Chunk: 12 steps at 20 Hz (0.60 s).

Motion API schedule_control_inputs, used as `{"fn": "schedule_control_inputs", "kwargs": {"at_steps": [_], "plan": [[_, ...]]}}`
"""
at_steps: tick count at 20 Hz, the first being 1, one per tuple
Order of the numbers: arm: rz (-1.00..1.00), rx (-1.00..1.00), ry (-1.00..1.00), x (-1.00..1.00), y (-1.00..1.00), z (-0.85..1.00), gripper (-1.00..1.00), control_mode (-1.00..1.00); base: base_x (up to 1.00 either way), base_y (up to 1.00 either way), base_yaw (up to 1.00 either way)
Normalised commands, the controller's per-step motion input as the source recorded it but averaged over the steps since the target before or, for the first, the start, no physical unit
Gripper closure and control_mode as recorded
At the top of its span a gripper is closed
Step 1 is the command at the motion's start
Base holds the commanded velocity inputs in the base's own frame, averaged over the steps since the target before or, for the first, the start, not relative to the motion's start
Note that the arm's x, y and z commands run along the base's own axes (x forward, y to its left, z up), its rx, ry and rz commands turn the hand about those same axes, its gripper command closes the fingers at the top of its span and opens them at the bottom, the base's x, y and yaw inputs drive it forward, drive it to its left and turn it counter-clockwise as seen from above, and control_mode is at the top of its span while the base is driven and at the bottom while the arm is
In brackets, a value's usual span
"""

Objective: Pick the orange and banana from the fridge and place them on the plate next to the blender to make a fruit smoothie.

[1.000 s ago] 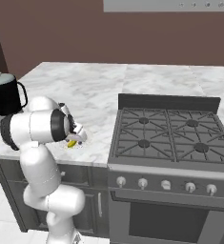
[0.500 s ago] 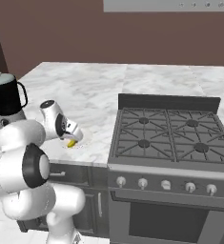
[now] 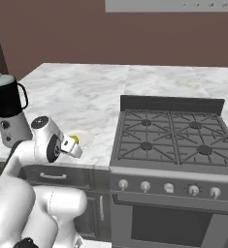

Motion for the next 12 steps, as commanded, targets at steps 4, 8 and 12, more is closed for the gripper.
{"fn": "schedule_control_inputs", "kwargs": {"at_steps": [4,8,12], "plan": [[0.00,0.01,0.00,-0.58,-0.24,0.18,-1.00,-1.00,0.00,0.00,0.00],[0.00,0.00,0.00,-0.51,-0.23,0.00,-1.00,-1.00,0.00,0.00,0.00],[0.00,0.00,0.02,-0.42,-0.08,-0.02,-1.00,-1.00,0.00,0.00,0.00]]}}
